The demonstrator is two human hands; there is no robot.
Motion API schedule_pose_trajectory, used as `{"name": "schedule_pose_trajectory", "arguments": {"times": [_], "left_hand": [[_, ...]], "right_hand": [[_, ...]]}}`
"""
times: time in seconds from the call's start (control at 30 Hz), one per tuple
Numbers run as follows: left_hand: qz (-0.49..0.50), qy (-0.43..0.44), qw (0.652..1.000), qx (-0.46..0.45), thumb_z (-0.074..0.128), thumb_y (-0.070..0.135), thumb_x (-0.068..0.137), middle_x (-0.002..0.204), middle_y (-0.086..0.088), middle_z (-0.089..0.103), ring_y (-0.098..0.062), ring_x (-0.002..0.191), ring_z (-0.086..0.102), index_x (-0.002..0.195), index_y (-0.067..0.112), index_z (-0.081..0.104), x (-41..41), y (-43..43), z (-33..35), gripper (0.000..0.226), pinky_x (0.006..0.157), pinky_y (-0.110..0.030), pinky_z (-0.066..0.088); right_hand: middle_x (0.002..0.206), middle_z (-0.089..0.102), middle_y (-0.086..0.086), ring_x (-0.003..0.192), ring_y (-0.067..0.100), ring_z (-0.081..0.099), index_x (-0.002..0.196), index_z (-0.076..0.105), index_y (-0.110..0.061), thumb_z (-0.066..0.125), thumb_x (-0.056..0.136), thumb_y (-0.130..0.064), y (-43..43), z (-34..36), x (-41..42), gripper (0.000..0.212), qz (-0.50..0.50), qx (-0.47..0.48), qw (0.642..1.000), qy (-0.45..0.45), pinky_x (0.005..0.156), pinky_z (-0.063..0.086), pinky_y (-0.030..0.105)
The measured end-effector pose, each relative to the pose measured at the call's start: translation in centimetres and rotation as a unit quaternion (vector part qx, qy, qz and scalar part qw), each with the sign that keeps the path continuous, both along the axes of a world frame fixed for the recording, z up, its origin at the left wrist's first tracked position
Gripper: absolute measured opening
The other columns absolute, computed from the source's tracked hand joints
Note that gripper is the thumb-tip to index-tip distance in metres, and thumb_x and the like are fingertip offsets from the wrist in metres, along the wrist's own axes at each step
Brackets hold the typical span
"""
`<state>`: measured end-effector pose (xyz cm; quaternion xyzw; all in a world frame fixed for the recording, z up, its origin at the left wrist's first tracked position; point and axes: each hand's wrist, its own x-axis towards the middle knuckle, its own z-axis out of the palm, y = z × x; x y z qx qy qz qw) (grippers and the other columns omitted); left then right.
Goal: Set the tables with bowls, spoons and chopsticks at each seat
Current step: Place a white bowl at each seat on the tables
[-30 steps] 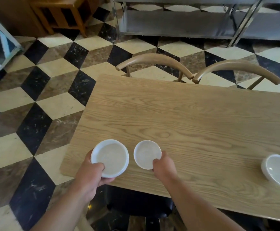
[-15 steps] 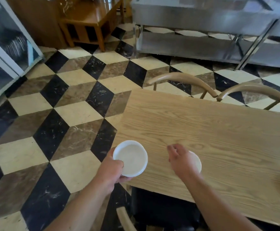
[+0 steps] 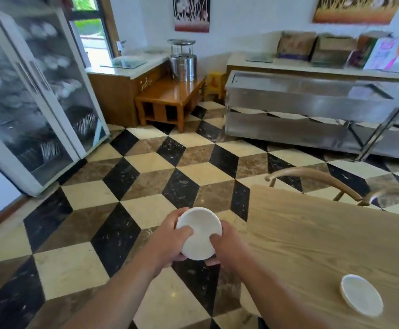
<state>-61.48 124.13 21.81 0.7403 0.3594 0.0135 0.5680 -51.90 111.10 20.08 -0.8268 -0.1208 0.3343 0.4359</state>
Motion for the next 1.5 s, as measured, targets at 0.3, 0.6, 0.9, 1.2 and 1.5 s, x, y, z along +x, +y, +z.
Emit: {"name": "schedule_pose_trajectory", "arguments": {"times": [0.3,0.6,0.9,1.2,1.5], "left_hand": [[-0.002,-0.042,0.998,-0.049,0.059,0.055,0.105,0.126,0.01,0.062,-0.016,0.111,0.065,0.133,0.047,0.056,3.4,6.8,1.1,0.03,0.092,-0.039,0.065],[-0.072,-0.007,0.997,-0.023,0.054,0.051,0.108,0.122,0.01,0.064,-0.016,0.106,0.069,0.135,0.044,0.053,20.5,14.8,-0.6,0.028,0.075,-0.025,0.062],[-0.1,0.025,0.993,-0.057,0.057,0.033,0.109,0.123,-0.003,0.07,-0.024,0.108,0.073,0.137,0.037,0.058,40.0,21.6,-0.5,0.028,0.079,-0.035,0.066],[-0.23,0.016,0.969,-0.088,0.049,0.059,0.106,0.129,0.004,0.06,-0.019,0.114,0.064,0.137,0.051,0.053,56.0,24.9,0.3,0.032,0.085,-0.036,0.066],[-0.4,0.005,0.909,-0.12,0.057,0.063,0.101,0.137,0.001,0.06,-0.026,0.122,0.064,0.144,0.048,0.053,72.1,29.5,1.7,0.045,0.103,-0.05,0.06]], "right_hand": [[0.119,0.064,0.006,0.088,0.029,0.079,0.148,0.049,-0.02,0.049,0.108,-0.019,5.2,0.6,3.6,0.04,-0.123,0.067,0.986,0.087,0.067,0.069,0.035],[0.111,0.062,0.002,0.091,0.026,0.075,0.147,0.048,-0.023,0.049,0.11,-0.023,13.3,-2.9,18.1,0.037,-0.225,0.13,0.957,0.131,0.078,0.069,0.045],[0.113,0.058,0.0,0.102,0.028,0.069,0.145,0.049,-0.027,0.05,0.108,-0.02,18.9,-2.8,35.1,0.038,-0.289,0.136,0.935,0.155,0.071,0.07,0.042],[0.117,0.066,0.012,0.097,0.031,0.076,0.143,0.054,-0.023,0.046,0.107,-0.023,21.3,0.0,47.6,0.037,-0.384,0.183,0.896,0.127,0.078,0.069,0.048],[0.109,0.07,0.006,0.087,0.021,0.08,0.138,0.049,-0.029,0.05,0.111,-0.029,24.8,3.6,57.1,0.028,-0.493,0.104,0.863,0.045,0.074,0.069,0.038]]}}
